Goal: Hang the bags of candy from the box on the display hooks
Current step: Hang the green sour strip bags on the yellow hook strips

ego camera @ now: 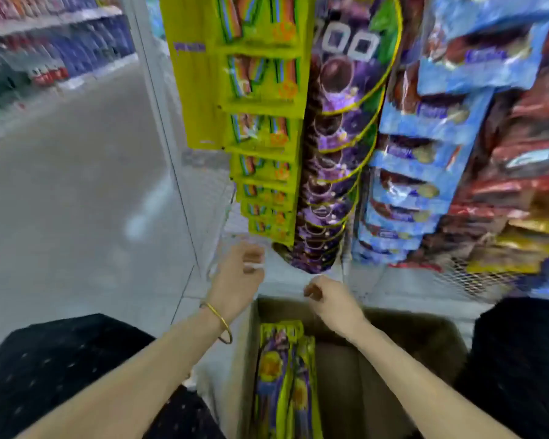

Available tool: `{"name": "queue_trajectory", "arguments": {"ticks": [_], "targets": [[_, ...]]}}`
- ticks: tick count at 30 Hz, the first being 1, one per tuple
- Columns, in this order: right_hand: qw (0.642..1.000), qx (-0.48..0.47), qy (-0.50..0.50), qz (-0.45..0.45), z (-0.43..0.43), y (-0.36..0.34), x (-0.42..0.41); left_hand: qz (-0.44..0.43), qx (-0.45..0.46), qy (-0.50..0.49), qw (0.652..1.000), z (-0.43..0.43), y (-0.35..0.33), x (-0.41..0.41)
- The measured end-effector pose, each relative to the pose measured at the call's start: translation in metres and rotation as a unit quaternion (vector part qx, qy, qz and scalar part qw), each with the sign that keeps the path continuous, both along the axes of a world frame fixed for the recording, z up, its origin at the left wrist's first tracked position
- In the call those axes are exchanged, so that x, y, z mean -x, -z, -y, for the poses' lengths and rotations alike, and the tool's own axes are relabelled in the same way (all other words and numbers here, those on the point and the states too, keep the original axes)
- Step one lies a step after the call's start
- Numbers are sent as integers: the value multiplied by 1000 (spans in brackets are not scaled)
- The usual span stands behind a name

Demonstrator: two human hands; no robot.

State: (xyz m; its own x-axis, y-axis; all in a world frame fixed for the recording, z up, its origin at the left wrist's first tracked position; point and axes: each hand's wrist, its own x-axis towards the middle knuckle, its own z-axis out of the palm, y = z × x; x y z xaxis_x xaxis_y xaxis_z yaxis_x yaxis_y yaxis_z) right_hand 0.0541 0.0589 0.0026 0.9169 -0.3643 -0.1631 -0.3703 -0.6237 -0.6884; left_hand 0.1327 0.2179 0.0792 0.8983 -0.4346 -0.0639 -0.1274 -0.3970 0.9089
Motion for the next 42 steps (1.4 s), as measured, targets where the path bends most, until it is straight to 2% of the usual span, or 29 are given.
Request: {"name": "queue_trajectory", "arguments": {"ticks": [3, 9, 12, 15, 21, 25, 27, 29, 31, 33, 37, 40, 42], "targets": [[989, -75, 40, -124, -4, 85, 12, -70, -2, 9, 998, 5, 14, -6], [947, -230, 157, -163, -25, 160, 5, -129, 14, -6, 992, 5, 21, -21], [934, -231, 217, -168, -41, 171, -6, -154, 33, -16, 987, 7, 17, -26], [934, -184, 243, -186, -55, 171, -10, -165, 37, -14, 986, 7, 15, -26], [927, -130, 224, -271, -62, 178, -15, -173, 52, -9, 983, 7, 11, -29], [919, -186, 243, -249, -58, 181, -7, -169, 53, -10, 984, 7, 12, -30], [899, -274, 258, -222, -50, 185, 4, -172, 51, -10, 984, 6, 14, -31], [865, -383, 261, -190, -42, 169, 13, -173, 44, -11, 984, 5, 16, -32], [856, -444, 218, -152, -31, 140, 19, -168, 19, -5, 986, 4, 20, -32], [881, -432, 152, -121, -18, 113, 18, -152, -26, 3, 988, 3, 24, -31], [935, -346, 45, -67, 0, 53, 11, -88, -157, 59, 982, -1, 29, -25], [949, -314, 6, -12, 4, 9, 6, -82, -104, 68, 989, -2, 22, -18], [950, -308, -12, 47, 0, -19, 3, -31, -62, 47, 996, -3, 10, -15]]}}
